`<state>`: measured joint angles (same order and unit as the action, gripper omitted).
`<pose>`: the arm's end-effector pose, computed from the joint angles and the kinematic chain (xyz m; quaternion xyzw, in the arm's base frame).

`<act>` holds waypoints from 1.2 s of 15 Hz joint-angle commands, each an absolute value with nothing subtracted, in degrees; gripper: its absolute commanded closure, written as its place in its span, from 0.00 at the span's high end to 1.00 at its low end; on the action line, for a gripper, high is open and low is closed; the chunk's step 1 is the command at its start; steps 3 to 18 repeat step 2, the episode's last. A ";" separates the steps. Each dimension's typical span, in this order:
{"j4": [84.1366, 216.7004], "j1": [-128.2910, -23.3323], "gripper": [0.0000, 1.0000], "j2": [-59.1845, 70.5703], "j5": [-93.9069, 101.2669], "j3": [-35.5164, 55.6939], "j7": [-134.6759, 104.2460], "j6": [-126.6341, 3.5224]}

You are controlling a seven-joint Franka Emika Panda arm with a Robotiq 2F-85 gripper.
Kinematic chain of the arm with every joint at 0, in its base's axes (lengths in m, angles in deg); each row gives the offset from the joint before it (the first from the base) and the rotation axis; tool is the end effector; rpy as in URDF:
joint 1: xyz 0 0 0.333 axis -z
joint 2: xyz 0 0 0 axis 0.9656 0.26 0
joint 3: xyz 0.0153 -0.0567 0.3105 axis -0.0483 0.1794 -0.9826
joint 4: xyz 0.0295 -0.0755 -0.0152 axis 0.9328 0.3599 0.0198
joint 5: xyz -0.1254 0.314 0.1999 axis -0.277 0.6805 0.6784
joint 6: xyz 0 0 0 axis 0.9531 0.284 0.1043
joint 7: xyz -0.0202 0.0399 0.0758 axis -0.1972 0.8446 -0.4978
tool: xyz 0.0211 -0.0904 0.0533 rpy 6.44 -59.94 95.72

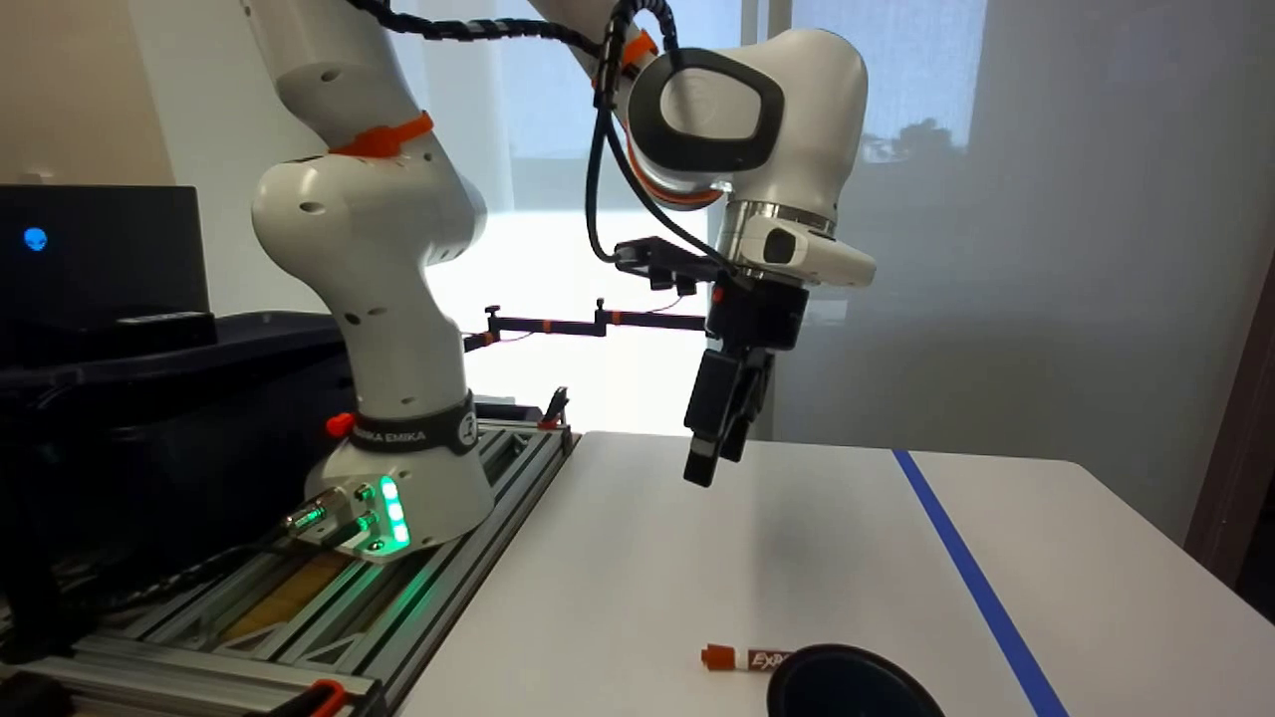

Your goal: Take the marker out of the mug.

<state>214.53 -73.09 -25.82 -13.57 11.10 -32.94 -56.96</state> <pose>0.3636 -0.0501 0.2884 0.9814 -0.1226 -0.0816 0.1234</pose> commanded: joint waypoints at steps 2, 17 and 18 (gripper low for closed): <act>214.53 -71.01 1.00 -25.80 -12.85 8.86 -32.40 -57.04; 214.53 -71.01 1.00 -25.80 -12.85 8.86 -32.40 -57.04; 214.53 -71.01 1.00 -25.80 -12.85 8.86 -32.40 -57.04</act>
